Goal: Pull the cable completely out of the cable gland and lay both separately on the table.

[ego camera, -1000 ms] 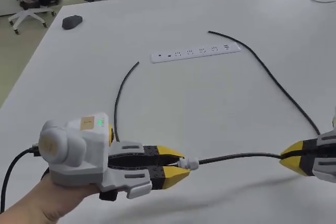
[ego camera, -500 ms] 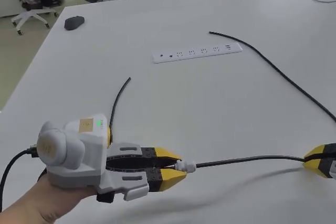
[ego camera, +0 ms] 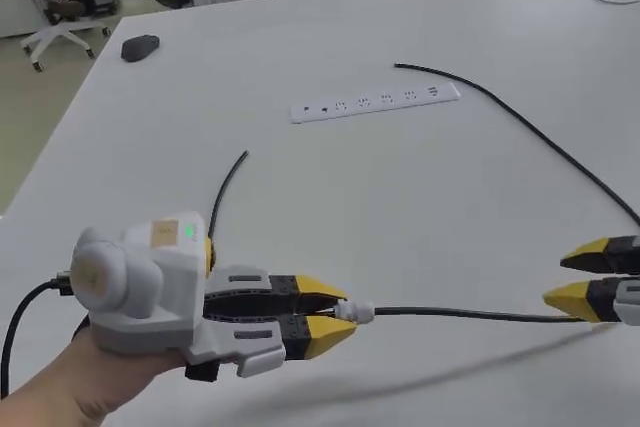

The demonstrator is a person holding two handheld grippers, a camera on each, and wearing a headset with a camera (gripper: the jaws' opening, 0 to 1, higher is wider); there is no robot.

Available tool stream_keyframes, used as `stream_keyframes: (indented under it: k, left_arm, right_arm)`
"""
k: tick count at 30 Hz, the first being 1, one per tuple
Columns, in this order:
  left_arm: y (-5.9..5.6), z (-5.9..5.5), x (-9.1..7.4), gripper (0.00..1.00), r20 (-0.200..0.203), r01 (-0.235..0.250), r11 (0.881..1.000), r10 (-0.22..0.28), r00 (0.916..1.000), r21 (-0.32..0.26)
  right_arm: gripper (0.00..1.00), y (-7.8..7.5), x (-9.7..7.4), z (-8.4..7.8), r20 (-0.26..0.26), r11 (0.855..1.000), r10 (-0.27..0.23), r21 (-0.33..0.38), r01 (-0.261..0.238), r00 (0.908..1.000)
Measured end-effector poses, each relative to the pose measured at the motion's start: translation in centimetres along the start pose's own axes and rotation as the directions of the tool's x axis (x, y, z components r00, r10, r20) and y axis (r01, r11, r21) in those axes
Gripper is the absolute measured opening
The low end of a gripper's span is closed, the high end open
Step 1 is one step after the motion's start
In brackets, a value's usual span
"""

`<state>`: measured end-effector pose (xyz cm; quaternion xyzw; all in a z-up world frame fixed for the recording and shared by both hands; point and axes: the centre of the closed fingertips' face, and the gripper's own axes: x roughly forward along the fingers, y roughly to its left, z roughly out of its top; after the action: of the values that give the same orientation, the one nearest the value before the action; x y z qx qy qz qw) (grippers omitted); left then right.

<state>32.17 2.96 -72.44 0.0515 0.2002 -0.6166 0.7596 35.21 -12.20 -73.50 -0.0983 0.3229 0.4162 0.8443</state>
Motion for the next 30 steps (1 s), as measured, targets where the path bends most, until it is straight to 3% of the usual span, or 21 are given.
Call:
stream_keyframes:
  k: [2,4,7,10,14,15,22,25,28,30]
  left_arm:
    - [-0.2,-0.1,0.1,0.15,-0.007,0.005,1.000,-0.005,1.0000,0.005]
    - [-0.3,-0.1,0.2,0.15,-0.010,0.009,1.000,-0.009,0.9999,0.005]
    - [-0.5,-0.1,0.2,0.15,-0.013,0.017,1.000,-0.017,0.9998,0.007]
    - [-0.7,0.0,0.2,0.15,-0.018,0.022,1.000,-0.022,0.9996,0.017]
    - [-1.0,0.5,0.2,0.15,-0.013,0.027,0.999,-0.026,0.9996,0.031]
    - [-1.0,0.6,0.2,0.15,-0.011,0.027,0.999,-0.027,0.9996,0.032]
    - [-1.4,0.7,0.3,0.15,-0.011,0.032,0.998,-0.031,0.9994,0.045]
    - [-1.6,0.5,0.4,0.15,-0.021,0.035,0.998,-0.034,0.9992,0.047]
    - [-1.8,0.4,0.4,0.15,-0.025,0.036,0.998,-0.034,0.9991,0.052]
    - [-1.8,0.4,0.5,0.15,-0.026,0.034,0.998,-0.032,0.9991,0.053]
  right_arm:
    - [0.27,1.9,0.4,2.1,0.038,0.998,0.064,0.001,-0.064,0.9972]
    - [0.25,3.7,1.0,3.5,0.046,0.993,0.101,-0.061,-0.098,0.9938]
    - [0.23,6.1,2.0,4.3,0.026,0.982,0.163,-0.104,-0.160,0.9862]
    - [0.21,8.7,3.6,4.3,-0.026,0.958,0.232,-0.167,-0.233,0.9725]
    - [0.20,10.8,4.9,4.1,-0.066,0.936,0.279,-0.203,-0.287,0.9580]
    - [0.21,11.5,5.1,4.0,-0.074,0.927,0.312,-0.196,-0.321,0.9472]
    - [0.10,12.2,6.1,3.7,-0.106,0.908,0.316,-0.253,-0.332,0.9430]
    - [0.01,11.9,6.2,3.5,-0.107,0.908,0.296,-0.276,-0.314,0.9493]
    - [0.01,12.1,6.0,3.2,-0.112,0.909,0.298,-0.270,-0.318,0.9480]
    - [0.00,12.0,6.0,3.1,-0.108,0.909,0.287,-0.283,-0.306,0.9517]
